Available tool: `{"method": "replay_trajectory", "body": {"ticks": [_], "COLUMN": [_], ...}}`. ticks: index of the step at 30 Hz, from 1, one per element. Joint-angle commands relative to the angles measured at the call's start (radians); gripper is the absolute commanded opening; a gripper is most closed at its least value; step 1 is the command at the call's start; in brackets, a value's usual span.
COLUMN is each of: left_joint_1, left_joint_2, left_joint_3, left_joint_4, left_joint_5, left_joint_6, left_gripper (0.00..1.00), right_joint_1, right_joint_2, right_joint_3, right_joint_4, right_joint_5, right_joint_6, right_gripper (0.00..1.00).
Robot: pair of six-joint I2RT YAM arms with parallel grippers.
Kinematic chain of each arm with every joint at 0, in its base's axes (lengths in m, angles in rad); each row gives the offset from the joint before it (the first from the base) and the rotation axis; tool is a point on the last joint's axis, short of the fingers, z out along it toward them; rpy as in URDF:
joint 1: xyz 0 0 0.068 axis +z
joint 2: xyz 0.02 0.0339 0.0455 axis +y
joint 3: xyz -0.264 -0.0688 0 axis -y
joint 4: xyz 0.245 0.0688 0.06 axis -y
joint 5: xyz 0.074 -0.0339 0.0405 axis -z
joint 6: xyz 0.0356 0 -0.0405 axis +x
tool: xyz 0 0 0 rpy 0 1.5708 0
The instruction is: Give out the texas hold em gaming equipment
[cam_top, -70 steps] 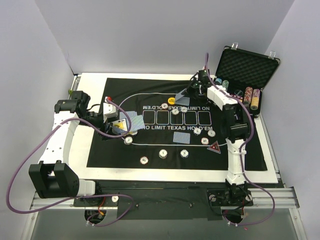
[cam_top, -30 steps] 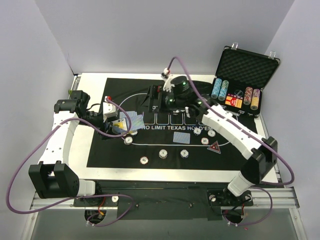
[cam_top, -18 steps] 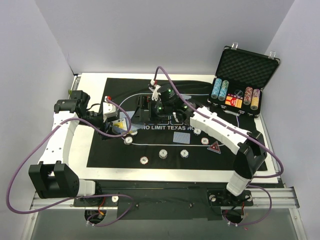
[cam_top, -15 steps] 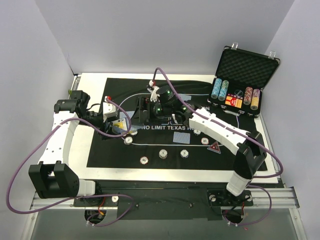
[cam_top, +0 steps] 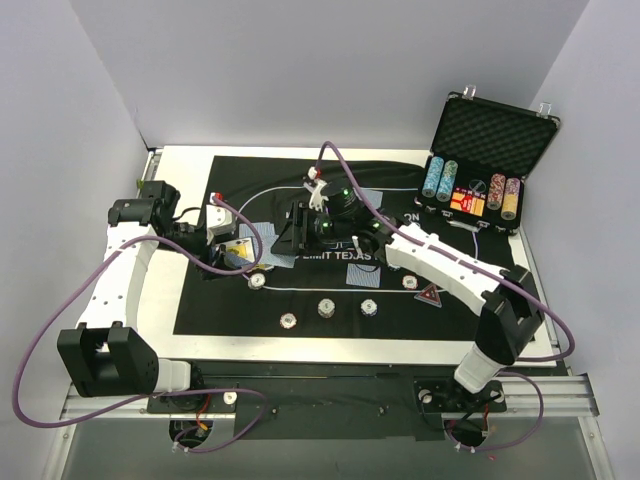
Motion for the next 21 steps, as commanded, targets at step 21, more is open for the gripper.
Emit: {"method": "replay_trajectory", "body": {"ticks": [21], "left_joint_1": [0.013], "left_joint_2": [-0.032], "left_joint_3": [0.018], "left_joint_4": [-0.202], "left_joint_5": [0.089], "left_joint_6": [0.002], "left_gripper": [0.0], "right_joint_1": [-0.089], "right_joint_2": [-0.131], "right_joint_3": [-0.051], "right_joint_4": [0.023], "right_joint_5": [-0.033], "right_joint_6": [0.044], "right_gripper": [0.08]}}
